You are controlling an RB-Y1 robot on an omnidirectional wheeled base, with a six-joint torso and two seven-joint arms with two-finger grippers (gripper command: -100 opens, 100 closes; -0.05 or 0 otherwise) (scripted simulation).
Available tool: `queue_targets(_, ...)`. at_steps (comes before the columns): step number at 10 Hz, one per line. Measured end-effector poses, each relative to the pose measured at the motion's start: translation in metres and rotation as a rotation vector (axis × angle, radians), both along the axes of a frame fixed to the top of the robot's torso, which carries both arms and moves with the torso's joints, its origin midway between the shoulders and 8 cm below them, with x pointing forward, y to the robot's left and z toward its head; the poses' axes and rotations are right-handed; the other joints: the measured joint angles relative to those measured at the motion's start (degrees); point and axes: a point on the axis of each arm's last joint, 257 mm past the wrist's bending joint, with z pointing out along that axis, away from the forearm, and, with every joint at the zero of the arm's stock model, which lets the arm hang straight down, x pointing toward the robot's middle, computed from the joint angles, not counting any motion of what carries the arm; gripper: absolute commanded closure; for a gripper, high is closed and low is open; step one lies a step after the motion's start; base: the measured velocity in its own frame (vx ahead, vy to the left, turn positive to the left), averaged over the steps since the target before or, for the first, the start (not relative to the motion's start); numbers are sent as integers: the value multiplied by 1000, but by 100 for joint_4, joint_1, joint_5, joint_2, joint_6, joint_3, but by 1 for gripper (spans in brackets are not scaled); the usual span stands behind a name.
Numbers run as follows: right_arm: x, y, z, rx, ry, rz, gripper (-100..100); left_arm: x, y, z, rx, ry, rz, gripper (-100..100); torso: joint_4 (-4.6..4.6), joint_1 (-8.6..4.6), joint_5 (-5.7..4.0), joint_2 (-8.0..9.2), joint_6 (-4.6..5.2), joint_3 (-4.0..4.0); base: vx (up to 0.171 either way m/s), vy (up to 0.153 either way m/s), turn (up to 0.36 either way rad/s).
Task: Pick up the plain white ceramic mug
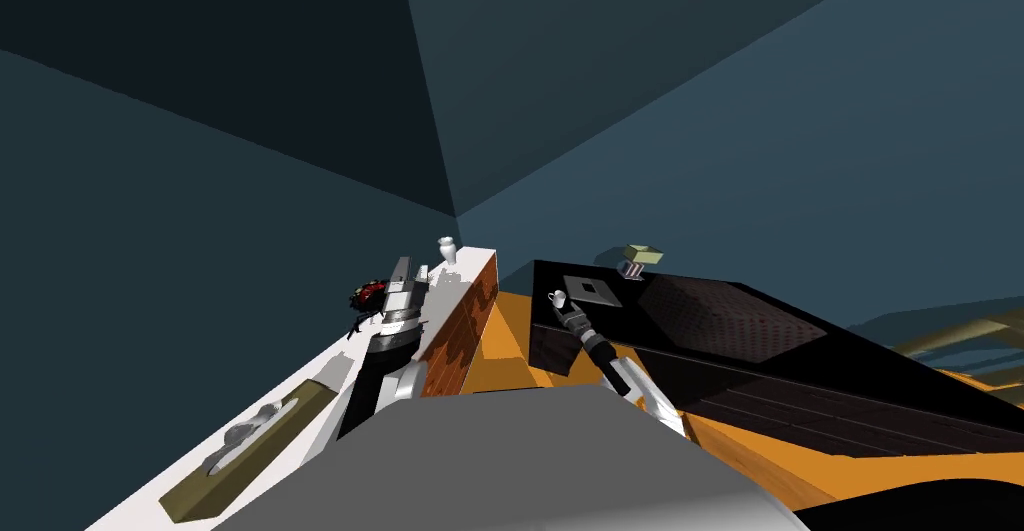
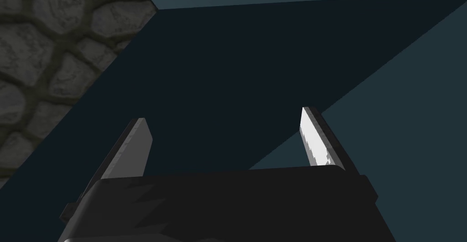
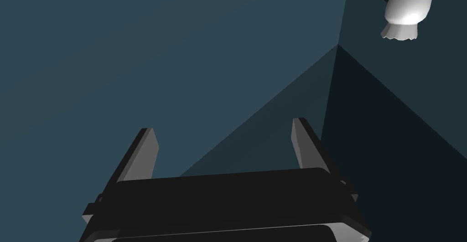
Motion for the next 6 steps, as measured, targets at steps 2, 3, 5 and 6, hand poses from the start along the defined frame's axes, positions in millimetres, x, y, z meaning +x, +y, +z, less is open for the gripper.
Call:
queue_targets(2, -4, -11, -17, -96, 27, 6, -100, 0, 0, 0, 0, 0, 0, 0, 0, 2, 1, -1, 1, 0, 2, 49, 109)
queue_targets(3, -4, -18, -27, -131, 43, 7, -100, 0, 0, 0, 0, 0, 0, 0, -1, 0, 1, -2, 3, -1, -6, 63, 187)
queue_targets(5, -6, -34, -44, -225, 75, 13, -100, 0, 0, 0, 0, 0, 0, 0, 0, 0, 1, 1, 5, 1, -1, 48, 100)
queue_targets(6, -9, -45, -52, -280, 91, 17, -100, 0, 0, 0, 0, 0, 0, 0, 0, 1, 1, 0, 2, 0, 5, 39, 84)
